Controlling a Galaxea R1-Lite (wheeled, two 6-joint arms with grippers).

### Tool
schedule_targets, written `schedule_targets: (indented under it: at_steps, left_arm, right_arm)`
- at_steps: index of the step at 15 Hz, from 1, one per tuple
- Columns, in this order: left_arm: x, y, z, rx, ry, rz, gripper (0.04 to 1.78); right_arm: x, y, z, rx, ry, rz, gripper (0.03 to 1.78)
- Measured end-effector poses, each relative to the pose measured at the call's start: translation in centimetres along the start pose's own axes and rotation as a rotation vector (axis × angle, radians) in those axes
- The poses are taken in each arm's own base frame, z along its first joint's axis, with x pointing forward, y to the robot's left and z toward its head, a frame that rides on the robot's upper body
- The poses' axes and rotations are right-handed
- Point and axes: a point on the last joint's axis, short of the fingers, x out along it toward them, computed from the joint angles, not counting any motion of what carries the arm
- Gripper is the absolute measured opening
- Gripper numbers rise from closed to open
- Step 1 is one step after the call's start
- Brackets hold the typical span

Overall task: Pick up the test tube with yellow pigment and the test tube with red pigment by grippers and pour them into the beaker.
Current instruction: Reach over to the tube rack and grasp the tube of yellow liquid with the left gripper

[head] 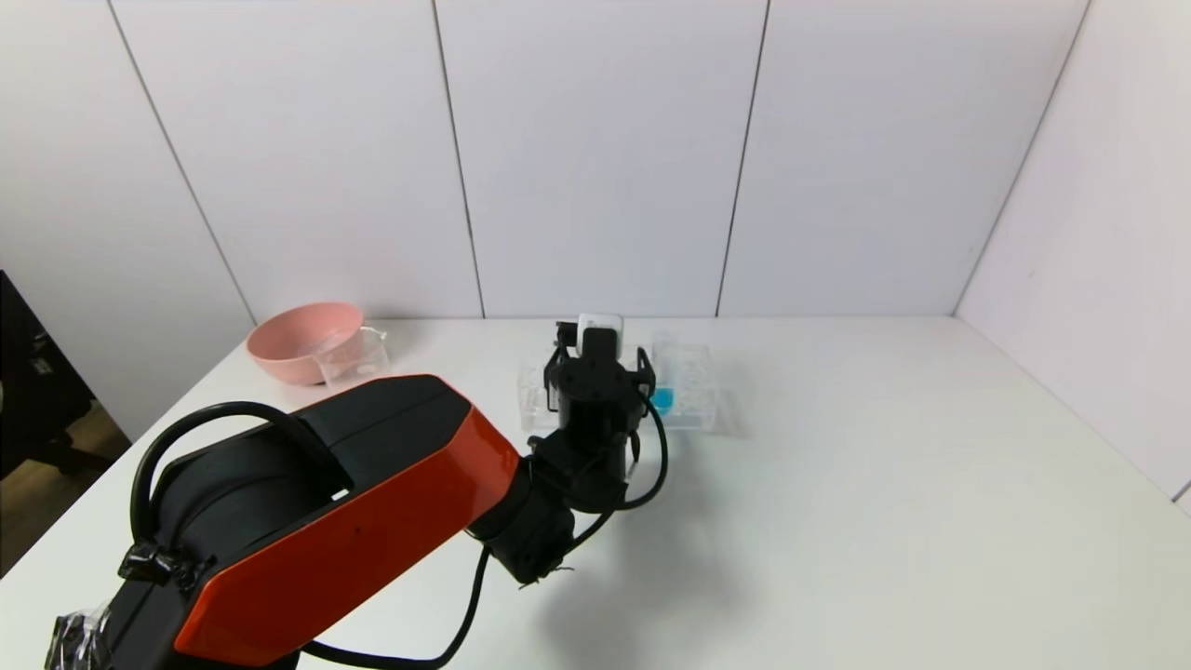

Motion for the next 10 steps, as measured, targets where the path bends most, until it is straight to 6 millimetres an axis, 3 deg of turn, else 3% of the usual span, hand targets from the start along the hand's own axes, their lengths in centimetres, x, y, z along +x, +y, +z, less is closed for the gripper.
schedule_targets:
  at_steps: [2,6,8,10]
  left_arm:
    - [0.01,0.0,-0.04,0.0,0.0,0.0,1.32]
    - [0.0,-0.02,0.03,-0.001,-0.002,0.002,0.58]
    - [-0.04,-0.05,0.12,0.0,-0.002,0.0,0.45]
    - [-0.07,-0.09,0.19,0.0,-0.003,-0.001,0.44]
  right_arm:
    - [0.0,0.0,0.0,0.0,0.0,0.0,1.71]
    - [0.0,0.0,0.0,0.0,0.0,0.0,1.71]
    - [0.0,0.0,0.0,0.0,0.0,0.0,1.71]
    - [0.0,0.0,0.0,0.0,0.0,0.0,1.71]
